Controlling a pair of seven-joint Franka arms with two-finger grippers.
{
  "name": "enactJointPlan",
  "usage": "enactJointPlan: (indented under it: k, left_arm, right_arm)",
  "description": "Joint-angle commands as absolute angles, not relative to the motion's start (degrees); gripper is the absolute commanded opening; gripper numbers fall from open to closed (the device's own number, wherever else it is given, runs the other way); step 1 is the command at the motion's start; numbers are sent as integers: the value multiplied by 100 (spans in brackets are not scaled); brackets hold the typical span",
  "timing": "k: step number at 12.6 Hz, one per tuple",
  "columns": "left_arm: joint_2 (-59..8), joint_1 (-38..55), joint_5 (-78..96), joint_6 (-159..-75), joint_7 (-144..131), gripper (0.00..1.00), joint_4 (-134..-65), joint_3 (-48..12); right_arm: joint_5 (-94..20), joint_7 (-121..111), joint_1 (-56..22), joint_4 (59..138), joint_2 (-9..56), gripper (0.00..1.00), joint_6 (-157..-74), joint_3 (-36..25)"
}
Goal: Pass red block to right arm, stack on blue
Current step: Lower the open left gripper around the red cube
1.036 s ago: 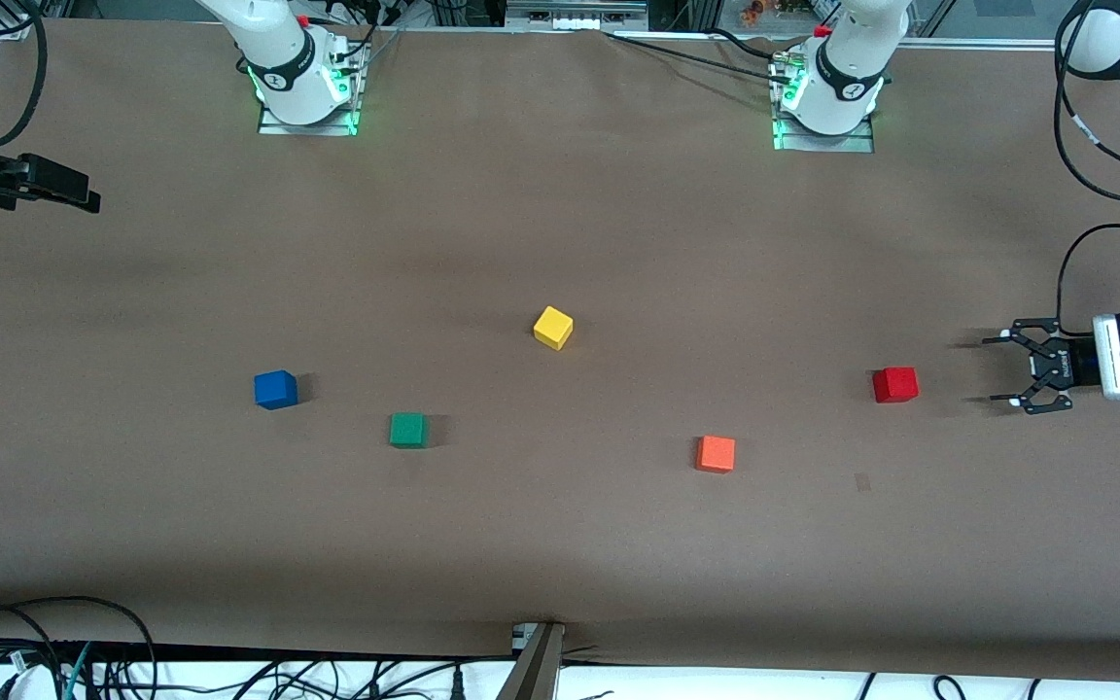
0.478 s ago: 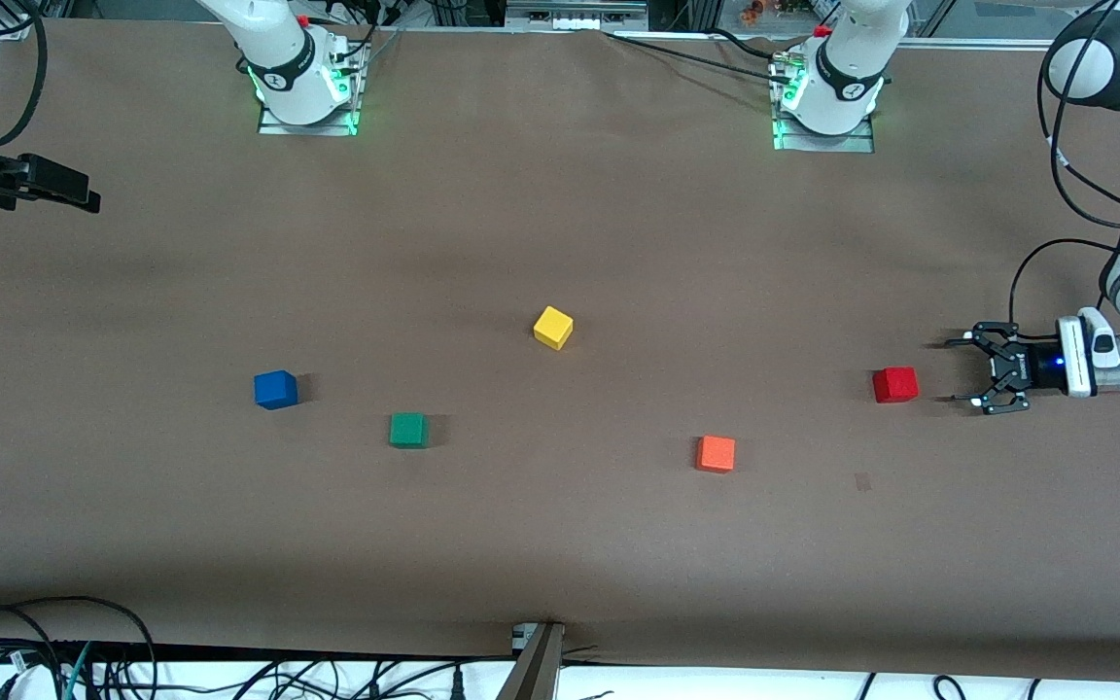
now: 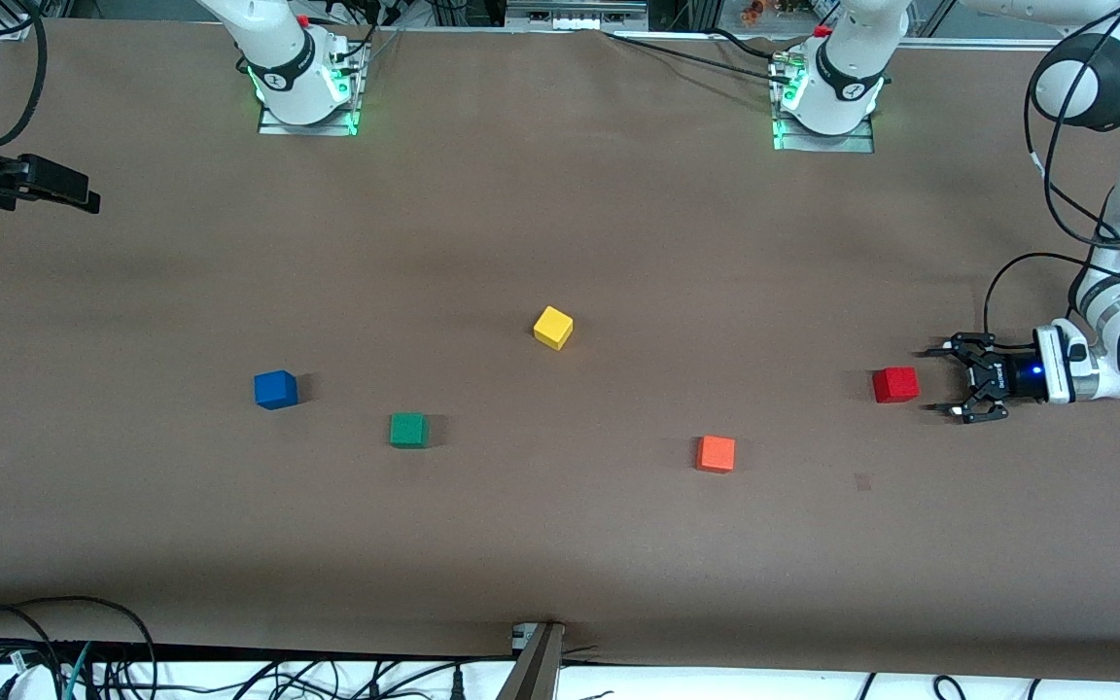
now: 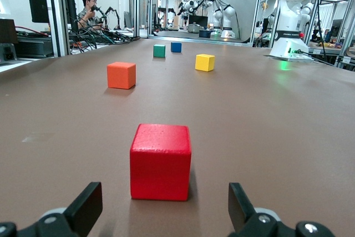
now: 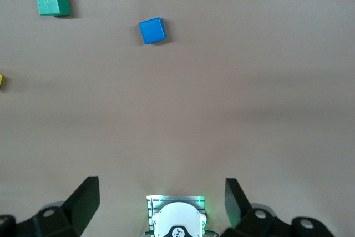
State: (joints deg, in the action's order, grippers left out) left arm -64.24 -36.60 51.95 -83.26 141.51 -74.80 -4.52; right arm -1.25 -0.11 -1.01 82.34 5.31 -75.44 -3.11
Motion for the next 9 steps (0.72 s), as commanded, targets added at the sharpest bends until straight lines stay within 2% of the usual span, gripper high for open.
enactJointPlan:
  k: [1,9]
  left_arm:
    - [-6565,-3481,5439,-8235,14520,100,-7242,-404]
    - [-6644,-3199,5563,-8279,14493,100,-7093,-396]
  right_arm:
    - [-202,-35,-70,8165,536,100,-7532,-308]
    - [-202,-35,-70,8139,571,100,-7593,-308]
